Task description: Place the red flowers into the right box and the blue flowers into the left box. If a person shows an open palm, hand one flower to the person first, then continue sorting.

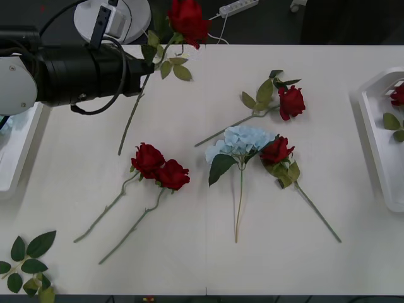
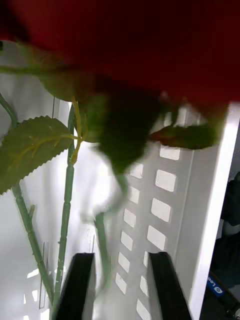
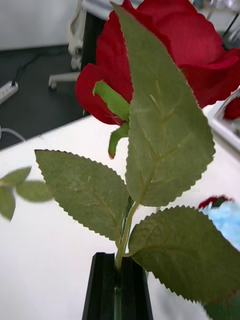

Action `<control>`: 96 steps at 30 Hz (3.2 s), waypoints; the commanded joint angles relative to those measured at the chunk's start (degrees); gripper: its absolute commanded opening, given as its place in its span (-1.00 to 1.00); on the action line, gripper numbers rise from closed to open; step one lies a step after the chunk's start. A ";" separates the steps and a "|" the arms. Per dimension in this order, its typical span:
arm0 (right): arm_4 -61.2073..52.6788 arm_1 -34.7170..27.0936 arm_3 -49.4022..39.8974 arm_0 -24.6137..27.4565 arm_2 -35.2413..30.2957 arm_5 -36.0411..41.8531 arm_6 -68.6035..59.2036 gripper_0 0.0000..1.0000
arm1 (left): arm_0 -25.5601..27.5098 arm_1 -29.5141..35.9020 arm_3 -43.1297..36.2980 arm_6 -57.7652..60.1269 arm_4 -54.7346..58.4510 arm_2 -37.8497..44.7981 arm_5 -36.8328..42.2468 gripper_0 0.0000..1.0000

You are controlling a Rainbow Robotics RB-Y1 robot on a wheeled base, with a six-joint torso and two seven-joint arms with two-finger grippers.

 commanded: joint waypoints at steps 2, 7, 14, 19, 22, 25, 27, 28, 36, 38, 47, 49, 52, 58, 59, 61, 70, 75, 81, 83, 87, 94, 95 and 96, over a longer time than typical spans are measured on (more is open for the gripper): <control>-2.11 -0.80 -0.03 -2.22 -0.77 -0.37 1.92 0.43 | 0.74 -5.08 -4.18 1.31 0.46 2.26 -6.66 -1.00; -7.56 -2.64 -1.79 -2.22 -0.86 4.03 3.07 0.66 | 0.74 -11.58 -5.06 2.89 1.25 2.17 -12.55 -1.00; -16.79 -7.30 -10.23 -2.22 -0.86 15.02 4.38 0.74 | 1.53 -18.09 -5.24 4.30 1.08 -1.88 -23.53 -1.00; -26.63 -10.47 -17.78 -2.13 -0.86 22.22 5.88 0.74 | 2.50 -21.69 -5.85 4.12 1.96 -6.53 -33.55 -1.00; -32.17 -11.26 -22.09 -1.95 -0.86 25.30 8.60 0.74 | 2.59 -23.54 -5.94 3.94 1.87 -6.89 -33.55 -1.00; -42.19 -12.31 -26.13 -0.72 -0.86 27.58 11.15 0.74 | 2.59 -26.17 -5.85 3.94 1.87 -7.85 -35.31 -1.00; -48.25 -12.49 -27.19 0.07 -0.86 28.20 11.41 0.74 | 2.59 -27.32 -5.76 4.03 1.87 -8.82 -37.42 -1.00; -52.74 -12.49 -27.98 1.03 -0.86 28.64 11.77 0.75 | 2.59 -28.11 -5.76 4.03 2.04 -9.61 -39.44 -1.00; -67.94 -12.14 -36.68 4.11 -0.86 28.90 12.12 0.74 | 3.38 -29.51 -5.76 4.21 2.84 -11.28 -43.22 -1.00; -71.46 -11.61 -37.21 4.11 -0.86 28.90 12.29 0.74 | 3.38 -29.51 -5.76 4.21 2.84 -11.28 -43.22 -1.00; -75.41 -11.43 -36.86 4.29 -1.04 28.90 13.00 0.74 | 3.38 -29.51 -5.76 4.21 2.84 -11.28 -43.22 -1.00; -75.50 -11.43 -36.86 4.37 -1.04 28.99 13.26 0.74 | 3.38 -29.51 -5.76 4.21 2.84 -11.28 -43.22 -1.00; -75.50 -11.61 -36.86 4.99 -1.13 28.99 13.88 0.75 | 3.38 -29.51 -5.76 4.21 2.84 -11.28 -43.22 -1.00; -73.83 -11.78 -37.21 7.10 -1.13 29.08 14.14 0.75 | 3.38 -29.51 -5.76 4.21 2.84 -11.28 -43.22 -1.00; -72.69 -11.78 -37.74 7.71 -1.04 28.99 13.96 0.74 | 3.38 -29.51 -5.76 4.21 2.84 -11.28 -43.22 -1.00; -68.56 -11.61 -39.76 8.42 -1.04 29.08 13.61 0.74 | 3.38 -29.51 -5.76 4.21 2.84 -11.28 -43.22 -1.00; -47.02 -6.95 -50.65 10.35 -0.42 30.40 4.82 0.74 | 3.38 -29.51 -5.76 4.21 2.84 -11.28 -43.22 -1.00; -37.36 -3.87 -53.82 10.26 3.88 30.13 -0.36 0.74 | 3.38 -29.51 -5.76 4.21 2.84 -11.28 -43.22 -1.00; -27.69 -1.15 -57.07 10.26 9.77 28.37 -6.87 0.75 | 3.38 -29.51 -5.76 4.21 2.84 -11.28 -43.22 -1.00; -24.26 0.17 -57.69 10.26 11.62 27.94 -8.62 0.74 | 3.38 -29.51 -5.76 4.21 2.84 -11.28 -43.22 -1.00; -19.07 2.81 -58.13 10.26 13.90 27.67 -11.52 0.74 | 3.38 -29.51 -5.76 4.21 2.84 -11.28 -43.22 -1.00; -8.62 9.13 -58.04 10.35 16.28 28.37 -14.25 0.75 | 3.38 -29.51 -5.76 4.21 2.84 -11.28 -43.22 -1.00; -7.30 10.19 -57.95 10.35 16.63 28.90 -15.57 0.74 | 3.38 -29.51 -5.76 4.21 2.84 -11.28 -43.22 -1.00; -6.51 10.80 -57.95 10.35 16.80 29.08 -16.27 0.74 | 3.38 -29.51 -5.76 4.21 2.84 -11.28 -43.22 -1.00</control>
